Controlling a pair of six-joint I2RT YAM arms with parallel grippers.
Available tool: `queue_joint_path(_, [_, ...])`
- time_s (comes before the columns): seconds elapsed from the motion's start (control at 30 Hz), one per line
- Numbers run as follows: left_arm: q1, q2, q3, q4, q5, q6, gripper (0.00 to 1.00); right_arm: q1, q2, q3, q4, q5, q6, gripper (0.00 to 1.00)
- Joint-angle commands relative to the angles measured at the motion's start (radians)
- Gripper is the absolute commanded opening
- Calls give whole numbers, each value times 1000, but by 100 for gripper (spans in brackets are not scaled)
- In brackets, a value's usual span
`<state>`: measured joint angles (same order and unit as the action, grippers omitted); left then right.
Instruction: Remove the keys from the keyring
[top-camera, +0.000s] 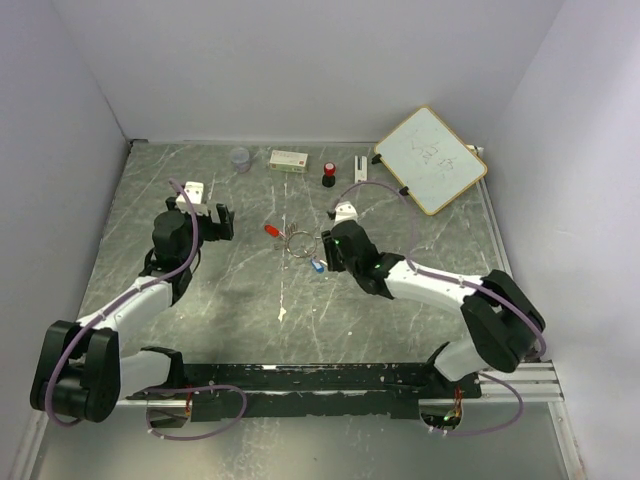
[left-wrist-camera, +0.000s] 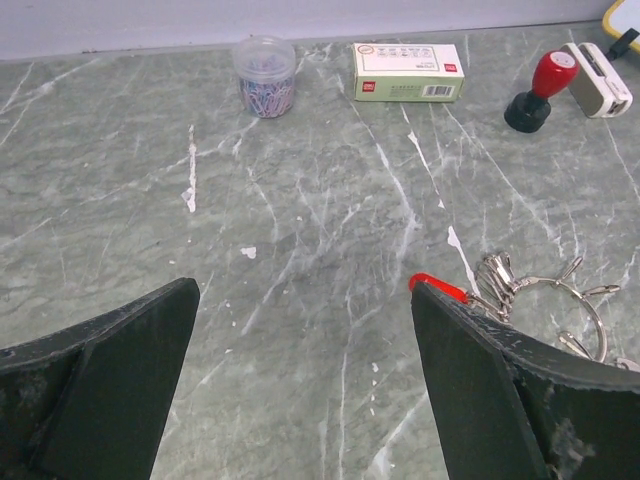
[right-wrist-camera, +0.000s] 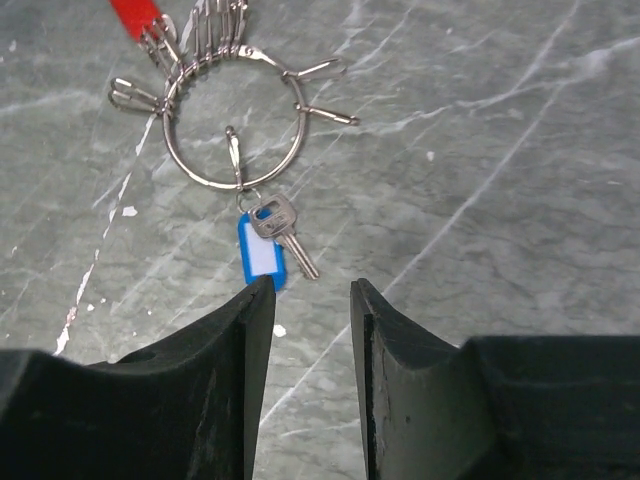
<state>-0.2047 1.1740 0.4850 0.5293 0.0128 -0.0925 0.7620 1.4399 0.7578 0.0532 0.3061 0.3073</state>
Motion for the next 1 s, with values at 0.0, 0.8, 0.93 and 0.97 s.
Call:
queue_joint_path(0.0, [2, 4, 12, -25, -21, 10, 99, 20, 70, 34, 53, -30, 14, 37])
queue_joint_path(0.8, [4, -7, 6, -9, -108, -66, 98, 76, 316, 137, 36, 29, -30, 58])
queue_joint_path(0.93, [5, -17, -5, 0, -119, -66, 98, 76, 336, 140, 33, 27, -27, 58])
queue_joint_path(0.97, [6, -19, -6, 1, -128, -68, 98, 76, 340, 138, 33, 26, -25, 58])
